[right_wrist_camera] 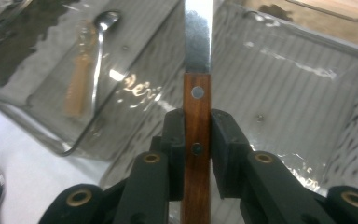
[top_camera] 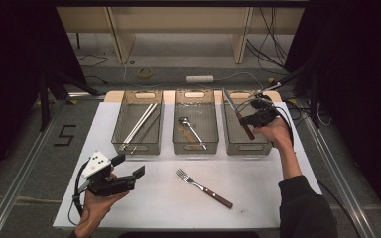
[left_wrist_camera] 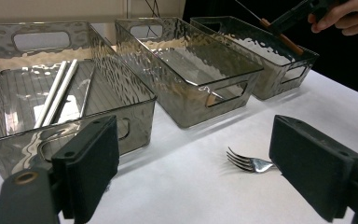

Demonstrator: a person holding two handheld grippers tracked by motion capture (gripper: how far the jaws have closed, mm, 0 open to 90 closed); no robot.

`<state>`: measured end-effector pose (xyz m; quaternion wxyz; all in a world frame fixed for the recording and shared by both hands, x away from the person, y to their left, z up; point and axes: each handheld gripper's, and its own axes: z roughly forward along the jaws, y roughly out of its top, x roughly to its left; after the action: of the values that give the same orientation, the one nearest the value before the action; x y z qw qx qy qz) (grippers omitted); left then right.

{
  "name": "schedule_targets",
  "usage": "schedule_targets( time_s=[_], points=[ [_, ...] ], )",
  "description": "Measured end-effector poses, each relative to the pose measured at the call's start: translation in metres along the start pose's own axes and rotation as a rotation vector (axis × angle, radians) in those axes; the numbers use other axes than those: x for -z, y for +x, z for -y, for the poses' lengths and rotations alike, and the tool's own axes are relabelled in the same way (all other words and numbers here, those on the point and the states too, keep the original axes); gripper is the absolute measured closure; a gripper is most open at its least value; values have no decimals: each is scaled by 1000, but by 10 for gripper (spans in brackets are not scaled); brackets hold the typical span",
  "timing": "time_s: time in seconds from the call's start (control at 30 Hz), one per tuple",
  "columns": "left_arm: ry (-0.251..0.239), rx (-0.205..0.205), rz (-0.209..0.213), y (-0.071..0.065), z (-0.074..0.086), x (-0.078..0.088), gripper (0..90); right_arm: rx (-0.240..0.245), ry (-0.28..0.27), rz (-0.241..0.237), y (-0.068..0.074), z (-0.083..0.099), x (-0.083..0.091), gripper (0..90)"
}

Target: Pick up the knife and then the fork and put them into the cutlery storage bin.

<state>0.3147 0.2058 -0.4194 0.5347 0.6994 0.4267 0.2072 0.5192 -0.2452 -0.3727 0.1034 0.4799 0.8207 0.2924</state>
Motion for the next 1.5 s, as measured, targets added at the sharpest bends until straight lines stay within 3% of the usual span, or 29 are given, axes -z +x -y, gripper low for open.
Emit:
schedule_targets(
  time_s=[0.8, 1.4, 1.47, 1.5],
  points=[
    [1, 0, 0, 0, 0, 0, 155, -108, 30, 54, -7, 5, -20, 772],
    [1, 0, 1, 1, 0, 1, 155, -150, 61, 79, -5, 6, -34, 768],
    [1, -1, 1, 0, 0, 1, 155, -171, 60, 73, -6, 7, -37, 755],
    [1, -1, 1, 0, 0, 1, 155, -171, 68, 69, -6, 7, -38, 704]
  ],
)
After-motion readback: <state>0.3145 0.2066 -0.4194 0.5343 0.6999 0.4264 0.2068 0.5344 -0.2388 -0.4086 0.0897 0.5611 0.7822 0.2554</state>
